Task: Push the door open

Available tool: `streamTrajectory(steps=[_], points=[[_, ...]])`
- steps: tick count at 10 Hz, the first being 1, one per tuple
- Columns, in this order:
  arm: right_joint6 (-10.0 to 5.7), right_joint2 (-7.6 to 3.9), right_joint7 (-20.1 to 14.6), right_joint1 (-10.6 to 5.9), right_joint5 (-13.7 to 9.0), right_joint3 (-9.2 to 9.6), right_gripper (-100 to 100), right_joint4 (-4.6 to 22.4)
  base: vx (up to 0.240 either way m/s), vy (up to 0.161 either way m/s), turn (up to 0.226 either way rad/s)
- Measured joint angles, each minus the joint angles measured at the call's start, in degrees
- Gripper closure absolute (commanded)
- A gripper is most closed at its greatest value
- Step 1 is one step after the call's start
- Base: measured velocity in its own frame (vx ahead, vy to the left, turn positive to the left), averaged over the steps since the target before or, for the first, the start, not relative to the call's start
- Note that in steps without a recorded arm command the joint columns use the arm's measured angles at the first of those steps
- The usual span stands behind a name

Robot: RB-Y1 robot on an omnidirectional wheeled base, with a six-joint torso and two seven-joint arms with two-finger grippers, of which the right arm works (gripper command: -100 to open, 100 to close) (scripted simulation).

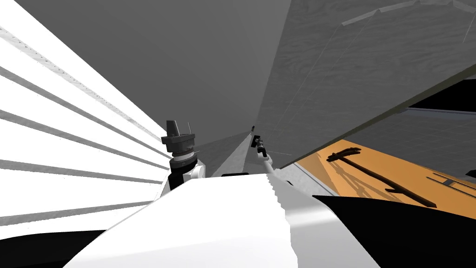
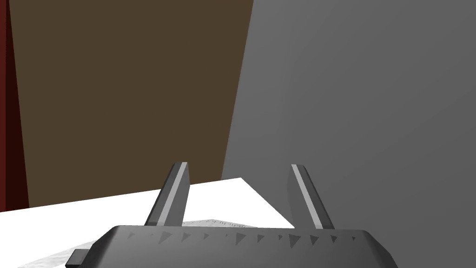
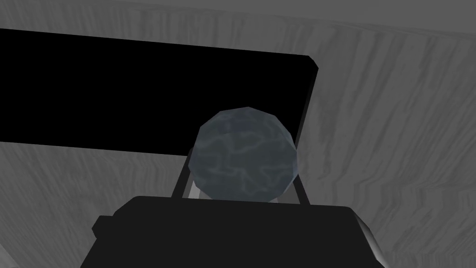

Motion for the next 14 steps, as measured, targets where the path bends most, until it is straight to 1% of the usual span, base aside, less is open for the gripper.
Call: streamTrajectory(steps=[1, 2, 4, 5, 7, 8, 9, 10, 11, 12, 13, 14], points=[[-0.1, -0.12, 0.1, 0.43, -0.1, -0.42, 100, -0.5, 0.209, 0.05, -0.075], [-0.16, -0.13, 0.3, 0.28, -0.2, -1.07, 100, -0.2, 0.207, 0.057, -0.076], [0.44, -0.49, 0.5, 0.85, -0.4, -2.46, 100, -1.3, 0.193, 0.043, -0.079], [0.55, -0.48, 0.7, 0.96, -0.5, -3.18, -100, -1.7, -0.068, 0.072, -0.094], [0.71, 0.24, 1.7, 0.89, -0.1, -3.02, -100, -2.4, -0.231, 0.026, -0.041], [0.43, 0.89, 2.3, 0.48, 0.2, -3.02, -100, -1.9, -0.26, 0.084, -0.106], [0.37, 2.41, 3.3, 0.38, 0.6, -3.02, -100, -2.4, -0.258, 0.082, -0.074], [0.4, 3.6, 4.0, 0.71, 0.9, -2.79, -100, -3.1, -0.25, 0.057, -0.061], [0.6, 4.77, 4.4, 0.7, 1.1, -2.58, -100, -3.5, -0.21, 0.039, -0.039], [0.95, 5.69, 4.6, 0.58, 1.2, -2.4, -100, -3.9, -0.116, 0.04, -0.019], [1.05, 6.96, 5.1, 0.55, 1.4, -2.44, -100, -4.2, -0.041, 0.021, -0.003], [1.04, 7.11, 5.2, 0.56, 1.4, -2.43, -100, -4.2, 0.095, -0.034, 0.018]])
